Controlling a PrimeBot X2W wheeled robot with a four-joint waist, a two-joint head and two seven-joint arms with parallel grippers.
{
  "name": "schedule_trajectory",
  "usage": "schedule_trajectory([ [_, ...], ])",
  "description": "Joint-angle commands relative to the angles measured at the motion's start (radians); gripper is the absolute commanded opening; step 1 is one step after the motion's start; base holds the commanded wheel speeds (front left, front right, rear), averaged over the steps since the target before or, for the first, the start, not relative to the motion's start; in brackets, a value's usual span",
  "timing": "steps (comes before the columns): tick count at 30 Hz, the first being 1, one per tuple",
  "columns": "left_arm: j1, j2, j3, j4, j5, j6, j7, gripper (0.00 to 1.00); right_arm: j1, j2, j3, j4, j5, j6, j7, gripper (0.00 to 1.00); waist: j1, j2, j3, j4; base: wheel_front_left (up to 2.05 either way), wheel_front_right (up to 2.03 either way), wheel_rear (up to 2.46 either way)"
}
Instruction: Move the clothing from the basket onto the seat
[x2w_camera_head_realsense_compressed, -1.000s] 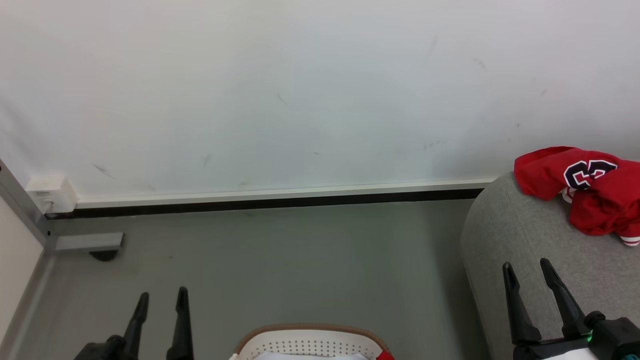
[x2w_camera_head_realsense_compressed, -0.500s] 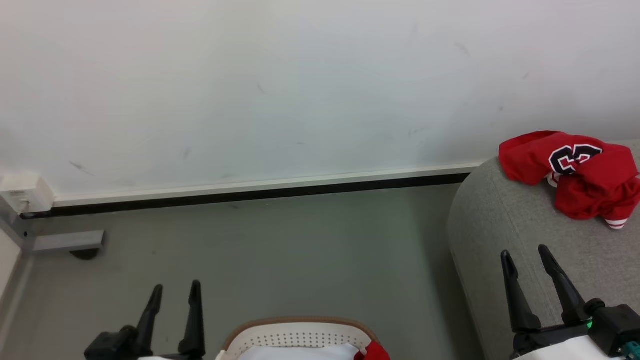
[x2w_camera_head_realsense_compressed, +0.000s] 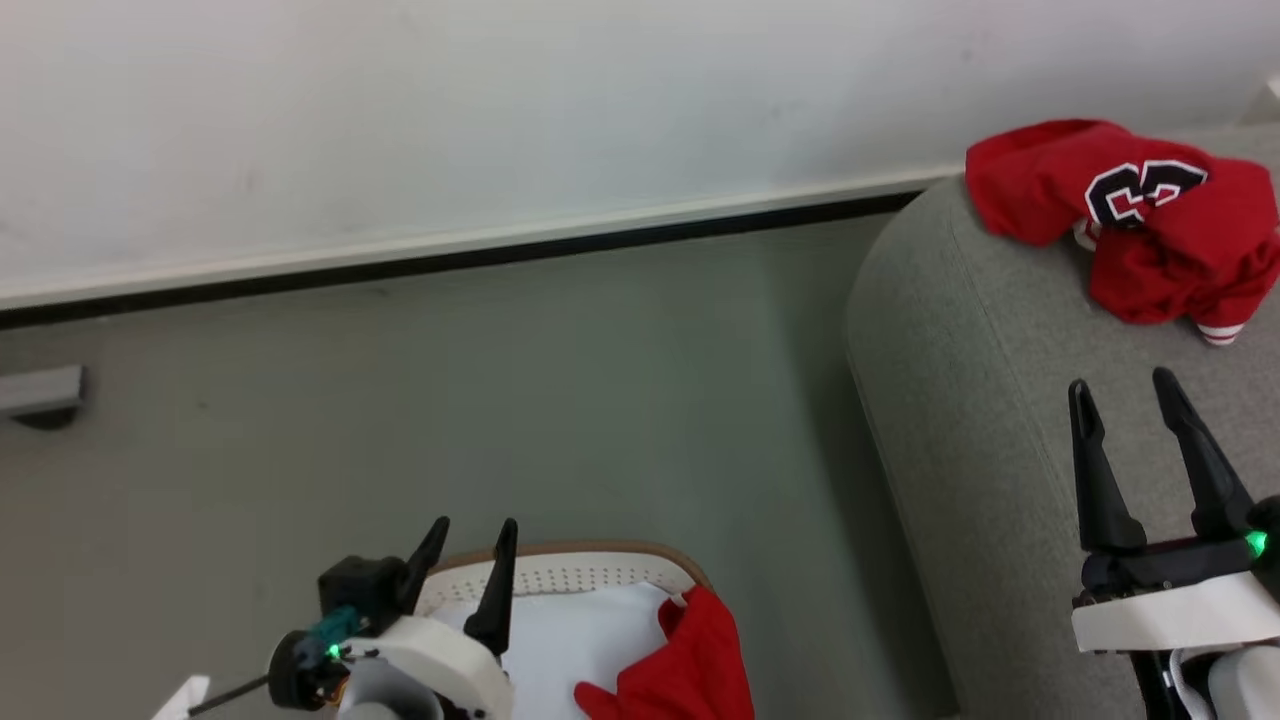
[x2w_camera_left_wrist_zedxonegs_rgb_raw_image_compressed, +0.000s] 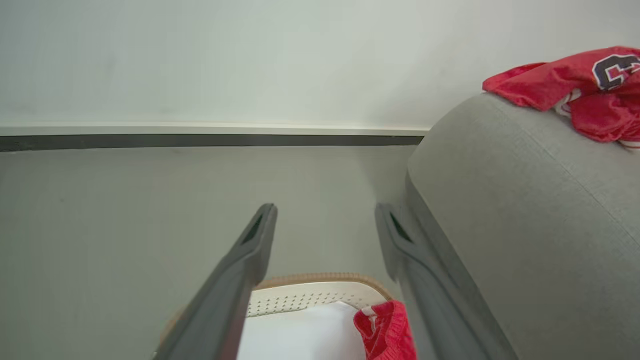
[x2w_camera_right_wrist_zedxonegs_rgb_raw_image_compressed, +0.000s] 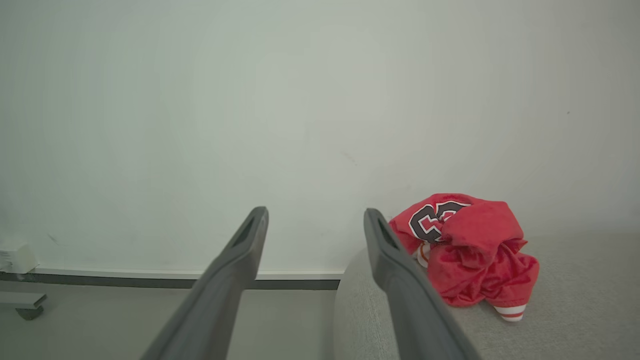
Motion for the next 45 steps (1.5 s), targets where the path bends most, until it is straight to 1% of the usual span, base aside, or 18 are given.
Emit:
schedule_trajectory([
  [1,-0.028,0.011,-0.006,0.027,0.004,-0.001,0.006,1.00,-0.021,0.000,-0.003,-0.006,-0.004,-0.002,0.000,1.00,-0.0002,0.0000,0.081,-0.053,0.00,0.00,0.00],
  [6,-0.148,0.035,-0.060,0.204,-0.001,-0.014,0.045,1.00,-0.074,0.022,-0.006,-0.023,0.002,-0.002,0.000,1.00,-0.0002,0.0000,0.191,-0.105,0.00,0.00,0.00],
  [9,-0.223,0.042,-0.092,0.282,-0.017,-0.017,0.067,1.00,-0.103,0.043,-0.001,-0.033,0.002,-0.002,0.000,1.00,-0.0002,0.0000,0.268,-0.134,0.00,0.00,0.00],
  [12,-0.269,0.048,-0.164,0.358,-0.041,-0.017,0.099,1.00,-0.126,0.058,0.005,-0.035,0.002,-0.002,0.000,1.00,-0.0002,0.0000,0.325,-0.163,0.00,0.00,0.00],
  [17,-0.334,0.065,-0.299,0.424,-0.109,-0.018,0.134,1.00,-0.152,0.086,-0.008,-0.042,0.007,-0.002,0.000,1.00,-0.0002,0.0000,0.402,-0.202,0.00,0.00,0.00],
  [20,-0.351,0.076,-0.380,0.441,-0.159,-0.018,0.160,1.00,-0.156,0.100,-0.012,-0.045,0.009,-0.002,0.000,1.00,-0.0002,0.0000,0.439,-0.219,0.00,0.00,0.00],
  [22,-0.362,0.094,-0.433,0.444,-0.204,-0.018,0.187,1.00,-0.164,0.107,-0.013,-0.048,0.011,-0.002,0.000,1.00,-0.0002,0.0000,0.464,-0.229,0.00,0.00,0.00],
  [27,-0.401,0.140,-0.537,0.463,-0.275,-0.018,0.259,1.00,-0.179,0.118,-0.005,-0.048,0.018,-0.002,0.000,1.00,-0.0002,0.0000,0.524,-0.252,0.00,0.00,0.00],
  [29,-0.411,0.150,-0.584,0.460,-0.312,-0.018,0.295,1.00,-0.190,0.123,0.000,-0.046,0.023,-0.002,0.000,1.00,-0.0002,0.0000,0.546,-0.262,0.00,0.00,0.00],
  [34,-0.438,0.198,-0.737,0.399,-0.395,-0.018,0.380,1.00,-0.198,0.131,0.010,-0.038,0.032,-0.002,0.000,1.00,-0.0002,0.0000,0.587,-0.280,0.00,0.00,0.00],
  [39,-0.467,0.251,-0.902,0.327,-0.502,-0.018,0.455,1.00,-0.212,0.134,0.017,-0.031,0.032,-0.002,0.000,1.00,-0.0002,0.0000,0.603,-0.286,0.00,0.00,0.00],
  [40,-0.475,0.260,-0.926,0.318,-0.520,-0.018,0.459,0.95,-0.214,0.134,0.017,-0.029,0.033,-0.002,0.000,1.00,-0.0002,0.0000,0.604,-0.286,0.00,0.00,0.00],
  [41,-0.475,0.260,-0.926,0.318,-0.520,-0.018,0.459,0.95,-0.214,0.134,0.017,-0.029,0.033,-0.002,0.000,1.00,-0.0002,0.0000,0.604,-0.286,0.00,0.00,0.00],
  [42,-0.482,0.268,-0.948,0.310,-0.538,-0.018,0.458,0.46,-0.214,0.134,0.018,-0.028,0.037,-0.002,0.000,1.00,-0.0002,0.0000,0.604,-0.285,0.00,0.00,0.00],
  [43,-0.489,0.273,-0.967,0.305,-0.559,-0.018,0.454,0.21,-0.214,0.134,0.018,-0.026,0.041,-0.002,0.000,1.00,-0.0002,0.0000,0.604,-0.285,0.00,0.00,0.00],
  [44,-0.496,0.278,-0.984,0.303,-0.577,-0.018,0.450,0.00,-0.214,0.134,0.017,-0.024,0.044,-0.002,0.000,1.00,-0.0002,0.0000,0.603,-0.284,0.00,0.00,0.00],
  [45,-0.503,0.281,-1.001,0.301,-0.591,-0.018,0.445,0.00,-0.216,0.134,0.015,-0.022,0.044,-0.002,0.000,1.00,-0.0002,0.0000,0.600,-0.282,0.00,0.00,0.00],
])
